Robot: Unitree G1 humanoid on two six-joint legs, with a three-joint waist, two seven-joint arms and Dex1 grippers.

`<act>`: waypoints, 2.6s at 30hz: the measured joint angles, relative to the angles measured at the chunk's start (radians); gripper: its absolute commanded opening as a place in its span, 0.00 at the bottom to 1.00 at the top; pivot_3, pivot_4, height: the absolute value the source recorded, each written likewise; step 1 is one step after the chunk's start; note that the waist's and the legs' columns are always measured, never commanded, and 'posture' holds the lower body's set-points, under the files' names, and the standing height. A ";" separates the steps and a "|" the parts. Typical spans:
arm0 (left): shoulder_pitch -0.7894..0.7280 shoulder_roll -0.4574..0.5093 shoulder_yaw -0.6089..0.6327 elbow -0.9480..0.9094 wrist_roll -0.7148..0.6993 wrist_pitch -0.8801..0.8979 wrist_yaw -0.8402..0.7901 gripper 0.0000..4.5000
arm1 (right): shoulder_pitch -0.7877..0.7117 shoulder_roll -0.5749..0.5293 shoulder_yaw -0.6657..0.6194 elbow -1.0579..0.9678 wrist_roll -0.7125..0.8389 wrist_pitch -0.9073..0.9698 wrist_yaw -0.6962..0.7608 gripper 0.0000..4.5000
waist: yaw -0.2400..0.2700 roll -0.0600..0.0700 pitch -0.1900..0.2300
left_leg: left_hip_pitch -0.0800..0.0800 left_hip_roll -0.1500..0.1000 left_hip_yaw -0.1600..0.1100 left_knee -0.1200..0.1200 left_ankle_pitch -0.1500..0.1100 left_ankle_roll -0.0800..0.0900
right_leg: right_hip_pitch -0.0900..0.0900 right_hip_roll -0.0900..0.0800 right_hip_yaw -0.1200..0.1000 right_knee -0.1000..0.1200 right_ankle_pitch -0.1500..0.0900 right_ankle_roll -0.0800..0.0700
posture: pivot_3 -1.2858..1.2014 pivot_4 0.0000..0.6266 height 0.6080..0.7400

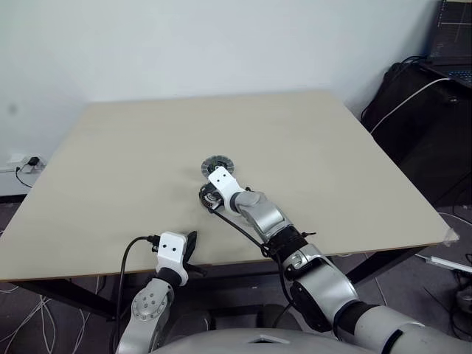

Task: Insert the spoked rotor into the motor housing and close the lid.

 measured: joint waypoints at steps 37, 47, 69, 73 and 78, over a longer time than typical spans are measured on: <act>-0.003 -0.001 -0.001 0.001 0.000 0.000 -0.002 0.00 | -0.021 -0.001 -0.025 0.070 0.010 -0.073 -0.039 0.00 | 0.000 0.001 -0.001 | 0.001 0.000 -0.001 0.000 0.001 0.000 | 0.000 0.000 0.000 0.001 0.000 0.000 | 0.52 0.00 1.00; 0.020 0.000 0.000 0.000 0.000 -0.002 0.000 0.00 | 0.218 -0.079 -0.063 -0.456 0.096 -0.064 0.034 0.09 | 0.015 0.000 -0.001 | 0.000 0.000 -0.003 0.000 0.000 0.000 | 0.002 0.000 -0.002 -0.002 -0.001 0.001 | 0.52 0.00 1.00; -0.006 0.040 -0.006 -0.001 -0.017 0.046 -0.063 0.00 | 0.645 -0.093 -0.507 -0.890 0.481 0.393 -0.061 1.00 | 0.018 -0.004 0.005 | 0.000 0.007 0.000 0.000 -0.002 -0.001 | 0.004 -0.002 -0.004 -0.007 -0.004 0.006 | 0.52 0.00 1.00; -0.006 0.043 -0.002 -0.002 -0.021 0.048 -0.064 0.00 | 0.610 -0.078 -0.546 -0.824 0.515 0.413 -0.085 1.00 | 0.017 -0.002 0.006 | 0.000 0.007 0.000 0.000 -0.002 -0.001 | 0.004 -0.002 -0.004 -0.007 -0.004 0.006 | 0.52 0.00 1.00; -0.005 0.045 -0.001 -0.003 -0.021 0.048 -0.063 0.00 | 0.567 -0.060 -0.592 -0.769 0.561 0.428 -0.115 1.00 | 0.018 -0.002 0.006 | 0.000 0.007 0.000 0.000 -0.002 -0.001 | 0.004 -0.002 -0.004 -0.007 -0.004 0.006 | 0.52 0.00 1.00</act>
